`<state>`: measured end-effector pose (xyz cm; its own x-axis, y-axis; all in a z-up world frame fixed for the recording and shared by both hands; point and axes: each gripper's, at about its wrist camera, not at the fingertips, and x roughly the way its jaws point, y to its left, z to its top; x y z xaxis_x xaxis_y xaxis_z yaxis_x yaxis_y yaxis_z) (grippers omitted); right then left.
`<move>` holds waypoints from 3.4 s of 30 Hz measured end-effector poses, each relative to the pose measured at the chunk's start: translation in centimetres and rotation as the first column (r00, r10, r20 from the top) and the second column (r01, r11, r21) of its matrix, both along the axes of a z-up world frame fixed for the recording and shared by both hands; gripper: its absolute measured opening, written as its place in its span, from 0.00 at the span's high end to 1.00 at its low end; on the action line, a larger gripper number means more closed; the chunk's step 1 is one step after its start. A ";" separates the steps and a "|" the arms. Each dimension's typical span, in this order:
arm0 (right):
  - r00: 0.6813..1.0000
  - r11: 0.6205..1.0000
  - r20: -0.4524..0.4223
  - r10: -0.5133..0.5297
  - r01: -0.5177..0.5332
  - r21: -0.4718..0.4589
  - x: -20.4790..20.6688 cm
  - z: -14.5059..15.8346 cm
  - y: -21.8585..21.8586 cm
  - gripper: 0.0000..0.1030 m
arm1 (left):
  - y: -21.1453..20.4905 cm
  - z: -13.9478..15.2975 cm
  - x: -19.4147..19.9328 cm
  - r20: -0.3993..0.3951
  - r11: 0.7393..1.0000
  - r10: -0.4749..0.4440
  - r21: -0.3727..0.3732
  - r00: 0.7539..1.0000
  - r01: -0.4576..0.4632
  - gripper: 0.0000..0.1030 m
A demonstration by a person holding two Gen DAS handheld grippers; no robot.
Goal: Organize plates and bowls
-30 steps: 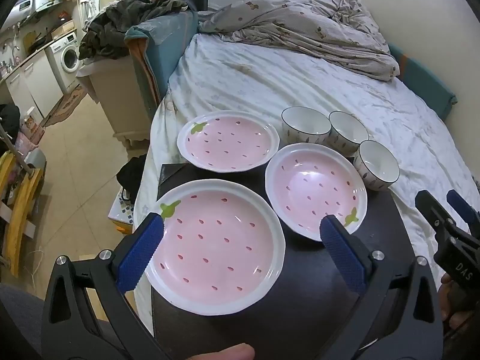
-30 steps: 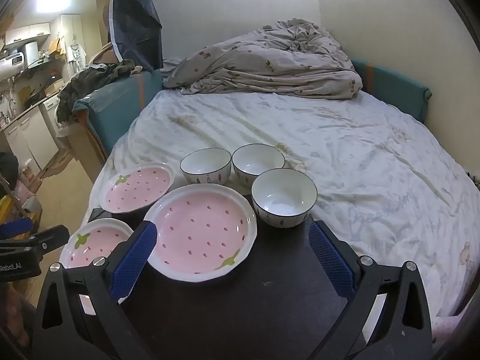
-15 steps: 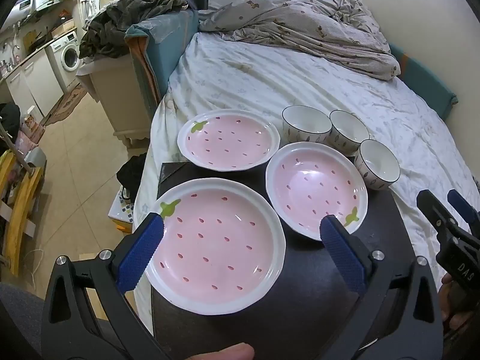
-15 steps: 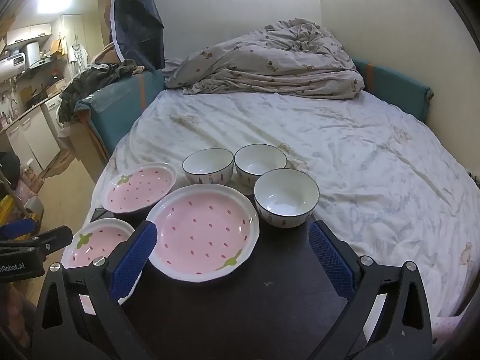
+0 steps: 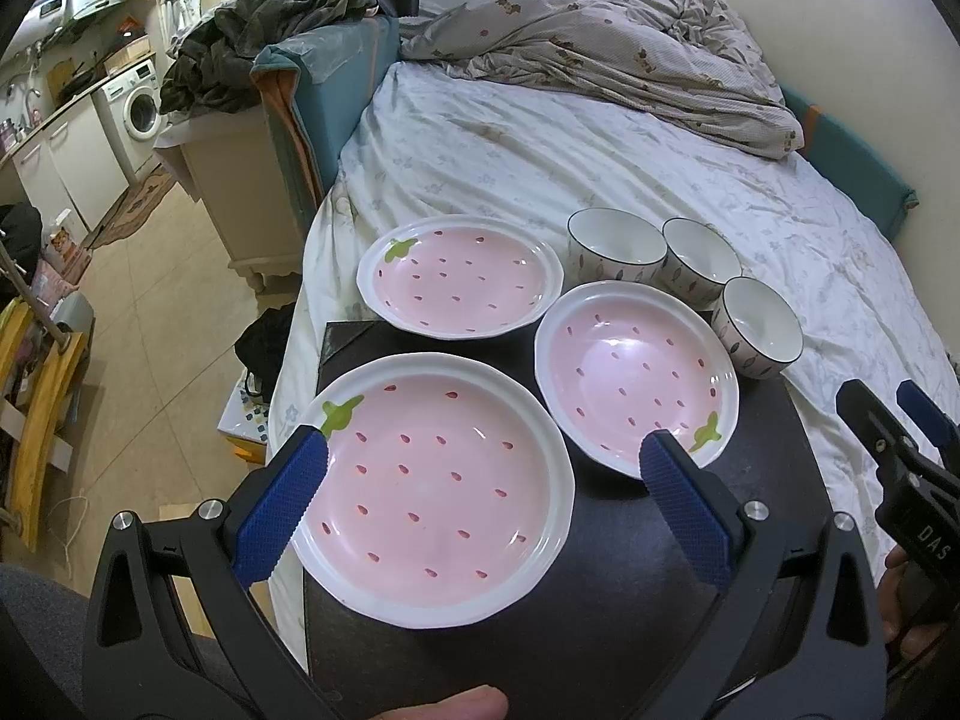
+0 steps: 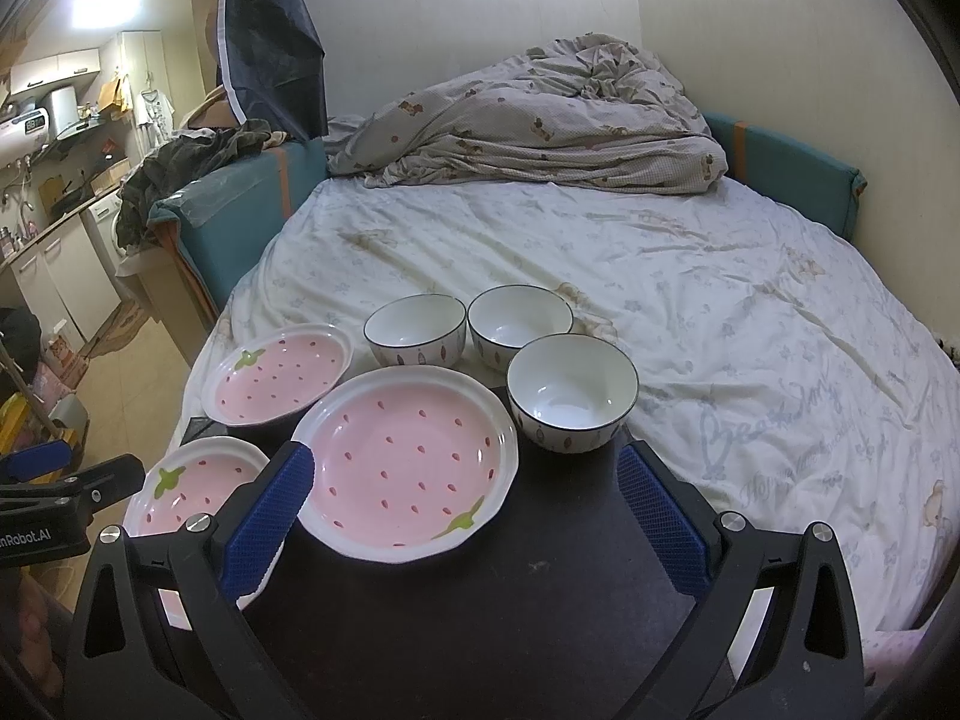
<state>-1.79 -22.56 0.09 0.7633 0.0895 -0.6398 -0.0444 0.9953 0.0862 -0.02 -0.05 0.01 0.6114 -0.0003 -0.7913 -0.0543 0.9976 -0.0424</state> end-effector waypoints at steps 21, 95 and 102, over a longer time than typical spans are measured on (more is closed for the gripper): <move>1.000 1.000 -0.008 -0.004 0.004 0.002 0.0 -0.2 -0.1 0.00 | 0.2 -0.4 0.1 0.000 1.000 0.000 0.001 1.000 0.000 0.00; 0.721 0.843 -0.557 0.412 -0.071 0.533 4.7 -11.5 7.7 0.22 | 13.1 -8.8 7.8 -0.492 0.961 0.168 -0.111 0.854 -0.253 0.05; 0.682 0.829 -0.593 0.427 -0.035 0.558 5.6 -14.3 8.1 0.58 | 15.1 -10.8 8.4 -0.512 0.949 0.148 -0.166 0.846 -0.267 0.38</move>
<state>3.79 -14.44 -14.19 0.0506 0.6306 -0.7744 -0.0019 0.7755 0.6314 8.41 15.07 -10.83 0.1528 -0.1292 -0.9798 -0.3318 0.9272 -0.1740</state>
